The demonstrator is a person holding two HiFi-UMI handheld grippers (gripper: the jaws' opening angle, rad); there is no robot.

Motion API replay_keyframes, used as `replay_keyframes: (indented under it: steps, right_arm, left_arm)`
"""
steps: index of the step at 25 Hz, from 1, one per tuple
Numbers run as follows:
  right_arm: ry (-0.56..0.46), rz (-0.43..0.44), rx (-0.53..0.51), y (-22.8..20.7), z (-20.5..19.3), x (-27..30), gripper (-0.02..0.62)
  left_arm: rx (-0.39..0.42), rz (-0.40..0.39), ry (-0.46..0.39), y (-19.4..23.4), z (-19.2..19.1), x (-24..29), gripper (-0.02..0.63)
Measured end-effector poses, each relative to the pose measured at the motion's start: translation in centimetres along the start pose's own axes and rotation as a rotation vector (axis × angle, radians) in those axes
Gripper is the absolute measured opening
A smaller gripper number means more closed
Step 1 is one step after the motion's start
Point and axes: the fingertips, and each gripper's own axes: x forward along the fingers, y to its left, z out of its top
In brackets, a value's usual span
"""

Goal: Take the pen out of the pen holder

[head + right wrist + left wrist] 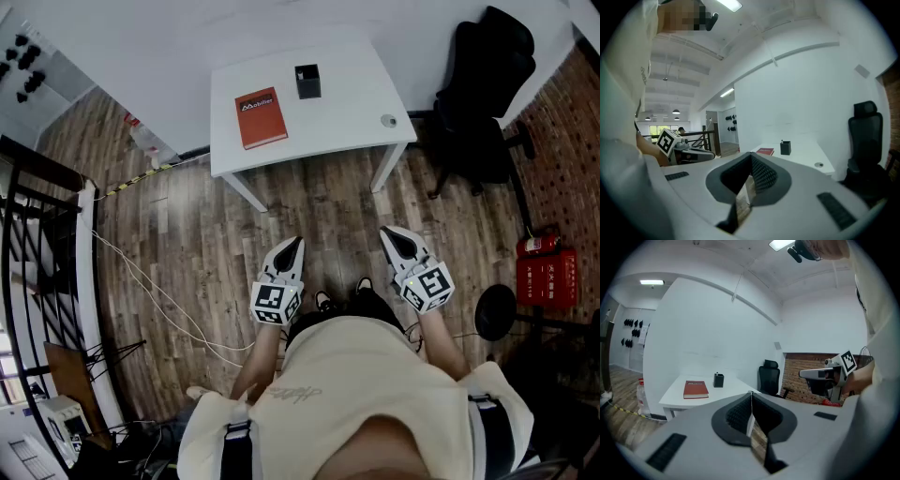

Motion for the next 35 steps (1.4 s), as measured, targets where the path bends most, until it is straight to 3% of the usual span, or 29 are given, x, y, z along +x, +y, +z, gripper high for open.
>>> replay_keyframes:
  steps: [8, 16, 22, 29, 35]
  right_arm:
    - [-0.052, 0.019, 0.013, -2.5, 1.1, 0.0, 0.008]
    - [-0.014, 0.103, 0.0, -5.4, 0.8, -0.9, 0.008]
    - [0.01, 0.147, 0.02, -7.1, -0.1, -2.0, 0.008]
    - [0.036, 0.17, 0.041, -7.9, -0.8, -0.8, 0.008]
    - [0.062, 0.163, 0.021, -8.7, -0.9, 0.4, 0.008]
  left_arm:
    - [0.014, 0.043, -0.01, -0.5, 1.0, 1.0, 0.018]
    - [-0.039, 0.113, -0.006, -2.5, 2.4, 2.2, 0.018]
    - [-0.067, 0.193, -0.001, -4.8, 1.1, 2.6, 0.018]
    - [-0.08, 0.186, 0.043, -5.2, 0.1, 3.7, 0.018]
    - [-0.099, 0.187, 0.018, -3.1, -0.1, 6.1, 0.018]
